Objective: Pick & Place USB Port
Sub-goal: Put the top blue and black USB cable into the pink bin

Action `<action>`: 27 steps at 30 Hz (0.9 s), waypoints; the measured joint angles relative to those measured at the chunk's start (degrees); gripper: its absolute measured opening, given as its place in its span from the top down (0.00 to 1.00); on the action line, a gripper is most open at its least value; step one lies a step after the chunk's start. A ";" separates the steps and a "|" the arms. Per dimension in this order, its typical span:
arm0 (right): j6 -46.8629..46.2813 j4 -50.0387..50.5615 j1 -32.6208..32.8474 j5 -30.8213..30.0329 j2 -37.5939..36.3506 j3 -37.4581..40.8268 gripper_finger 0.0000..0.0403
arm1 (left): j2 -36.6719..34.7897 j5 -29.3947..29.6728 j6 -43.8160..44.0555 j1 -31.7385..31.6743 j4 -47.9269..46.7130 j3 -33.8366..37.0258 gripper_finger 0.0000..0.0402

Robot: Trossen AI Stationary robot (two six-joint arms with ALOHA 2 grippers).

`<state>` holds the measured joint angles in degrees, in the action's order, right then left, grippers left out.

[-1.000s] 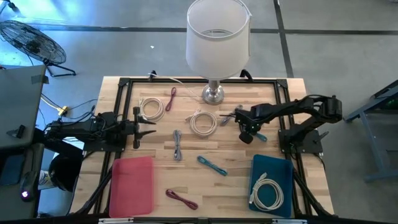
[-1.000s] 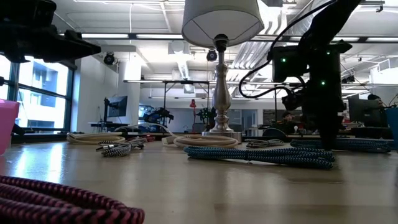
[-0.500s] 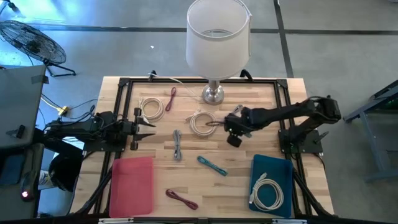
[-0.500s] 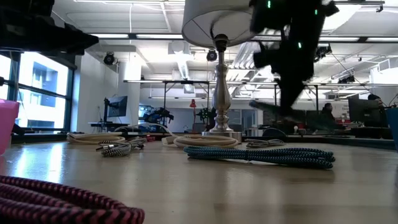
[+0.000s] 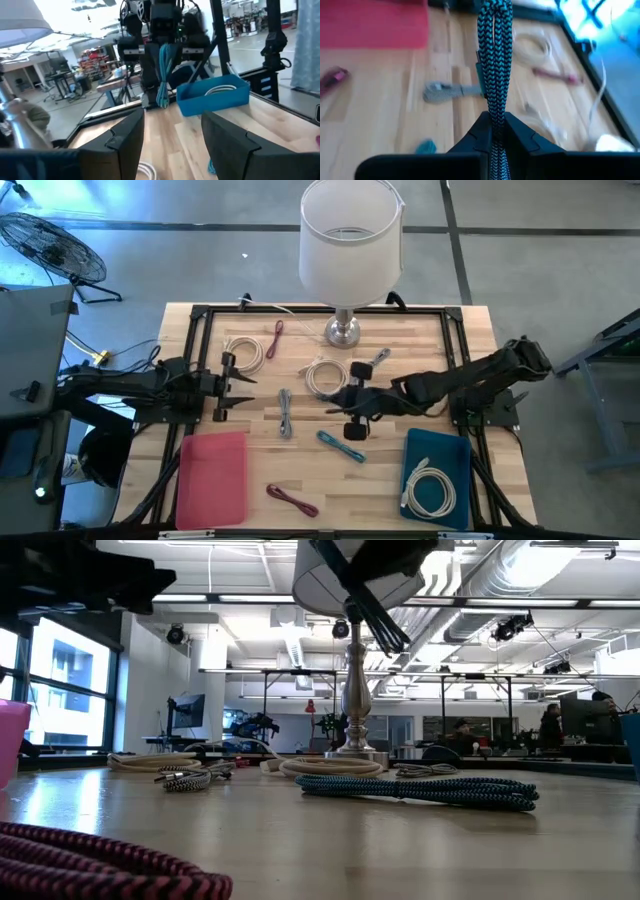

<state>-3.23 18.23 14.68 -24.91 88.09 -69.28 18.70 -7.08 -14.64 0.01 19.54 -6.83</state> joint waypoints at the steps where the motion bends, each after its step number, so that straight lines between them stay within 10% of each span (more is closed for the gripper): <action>1: 1.34 -1.38 0.22 0.00 0.27 0.00 0.96 | 1.70 -0.28 0.37 0.00 1.86 0.00 0.52; 17: 12.92 -15.31 0.16 5.81 7.33 0.00 0.96 | 28.62 -7.54 4.91 0.02 32.64 -0.01 0.52; 27: 14.02 -16.87 -0.88 7.04 7.96 0.00 0.96 | 40.70 -11.84 5.30 0.02 33.73 -7.35 0.52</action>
<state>10.79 1.36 13.80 -17.87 96.05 -69.28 59.39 -18.92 -9.34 0.03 53.27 -14.18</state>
